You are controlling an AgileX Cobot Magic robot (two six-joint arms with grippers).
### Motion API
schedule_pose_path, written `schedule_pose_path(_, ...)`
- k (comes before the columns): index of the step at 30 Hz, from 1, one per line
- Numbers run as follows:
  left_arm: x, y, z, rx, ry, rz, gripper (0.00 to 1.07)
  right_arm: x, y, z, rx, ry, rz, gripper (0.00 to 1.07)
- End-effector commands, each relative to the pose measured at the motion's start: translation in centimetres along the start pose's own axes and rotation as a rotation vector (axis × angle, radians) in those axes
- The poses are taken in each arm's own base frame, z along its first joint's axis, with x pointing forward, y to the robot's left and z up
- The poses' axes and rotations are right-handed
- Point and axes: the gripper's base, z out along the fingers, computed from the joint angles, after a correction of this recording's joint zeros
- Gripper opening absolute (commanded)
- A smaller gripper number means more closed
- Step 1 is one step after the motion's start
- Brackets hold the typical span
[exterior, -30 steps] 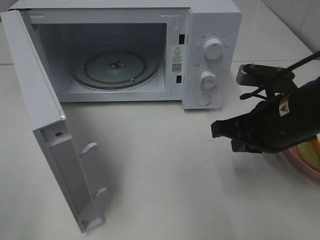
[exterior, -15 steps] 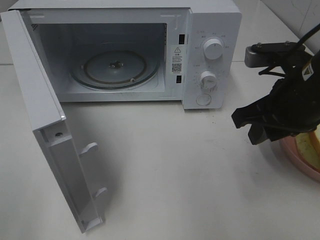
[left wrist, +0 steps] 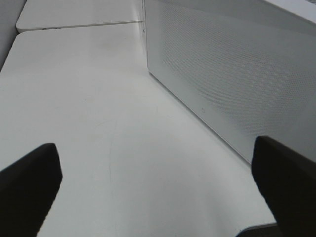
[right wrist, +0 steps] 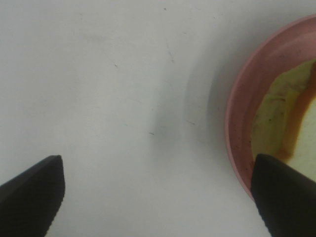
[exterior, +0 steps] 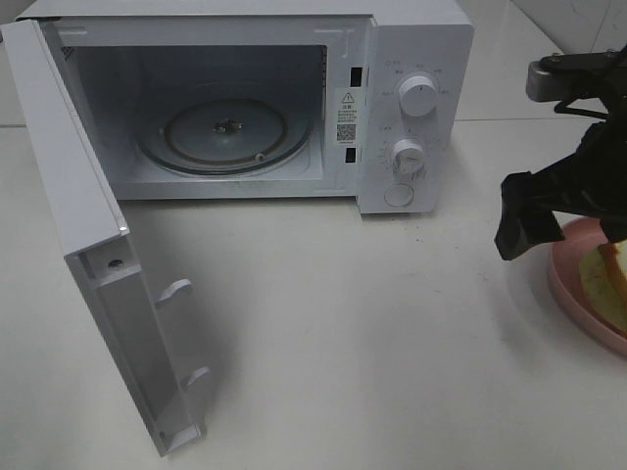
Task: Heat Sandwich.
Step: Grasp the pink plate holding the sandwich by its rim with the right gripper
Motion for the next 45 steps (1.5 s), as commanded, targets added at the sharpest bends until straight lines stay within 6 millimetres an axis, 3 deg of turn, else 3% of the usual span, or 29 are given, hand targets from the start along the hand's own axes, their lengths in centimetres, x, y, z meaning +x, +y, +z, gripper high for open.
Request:
schedule_pose_path(1,0.0,0.0,-0.5,0.001,-0.037,0.005,1.03,0.1,-1.0,-0.2,0.021,0.024,0.012,0.98)
schedule_pose_path(9,0.0,0.0,-0.5,0.001,-0.037,0.005,1.03,-0.3,-2.3,0.7,0.041,0.065,0.054,0.97)
schedule_pose_path(26,0.0,0.0,-0.5,0.001,-0.037,0.005,1.03,-3.0,-2.8,6.8,0.068,0.223,0.013,0.95)
schedule_pose_path(45,0.0,0.0,-0.5,0.001,-0.037,0.005,1.03,-3.1,-3.2,11.8,0.071,0.284,-0.008,0.93)
